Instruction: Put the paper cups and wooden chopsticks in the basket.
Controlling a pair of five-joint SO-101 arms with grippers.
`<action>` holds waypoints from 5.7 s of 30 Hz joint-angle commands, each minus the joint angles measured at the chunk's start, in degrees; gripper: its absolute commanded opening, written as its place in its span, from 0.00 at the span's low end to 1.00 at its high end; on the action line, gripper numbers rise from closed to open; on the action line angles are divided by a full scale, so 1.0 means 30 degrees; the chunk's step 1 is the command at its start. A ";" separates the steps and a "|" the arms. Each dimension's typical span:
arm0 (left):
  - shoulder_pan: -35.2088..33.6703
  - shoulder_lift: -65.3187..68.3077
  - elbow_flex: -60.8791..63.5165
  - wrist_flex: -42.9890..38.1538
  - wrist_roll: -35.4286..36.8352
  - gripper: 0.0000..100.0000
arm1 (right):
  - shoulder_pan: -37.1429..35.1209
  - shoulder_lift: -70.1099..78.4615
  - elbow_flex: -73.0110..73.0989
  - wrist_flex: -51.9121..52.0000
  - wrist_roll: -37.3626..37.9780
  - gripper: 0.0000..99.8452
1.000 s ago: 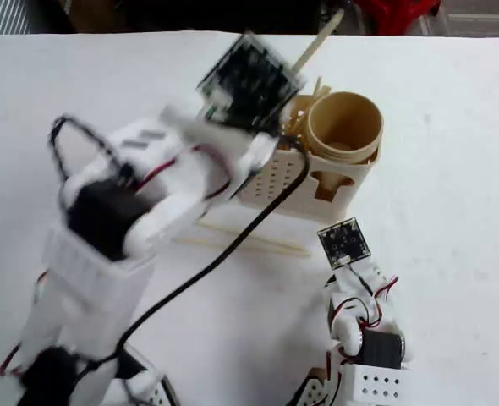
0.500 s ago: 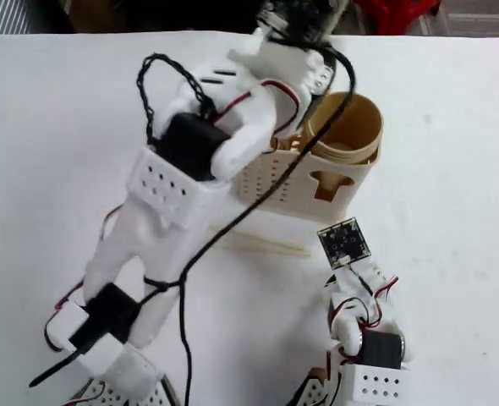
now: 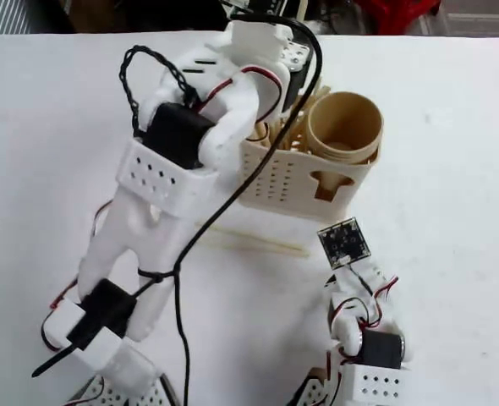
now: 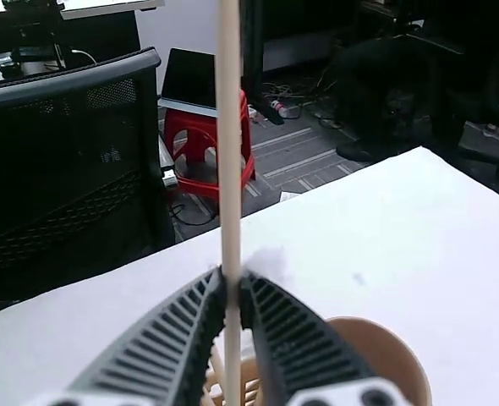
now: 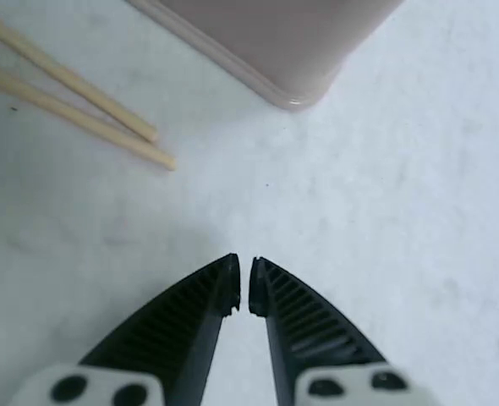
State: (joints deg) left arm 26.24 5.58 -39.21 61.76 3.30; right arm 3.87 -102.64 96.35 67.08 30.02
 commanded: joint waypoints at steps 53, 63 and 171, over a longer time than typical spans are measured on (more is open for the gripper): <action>0.0718 0.0601 1.9780 0.1729 -1.3832 0.16 | 0.0103 -0.0103 0.0176 0.0132 -0.0029 0.04; 0.0747 0.6022 1.5736 0.1905 -1.3656 0.15 | 0.0103 -0.0103 0.0176 0.0132 -0.0029 0.04; 0.0718 -0.9158 0.7824 1.3158 -0.8938 0.09 | 0.0103 -0.0103 0.0176 0.0132 -0.0029 0.04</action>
State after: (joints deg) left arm 28.00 -20.00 -19.52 97.01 -19.65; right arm 4.04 -102.64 96.35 67.08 30.02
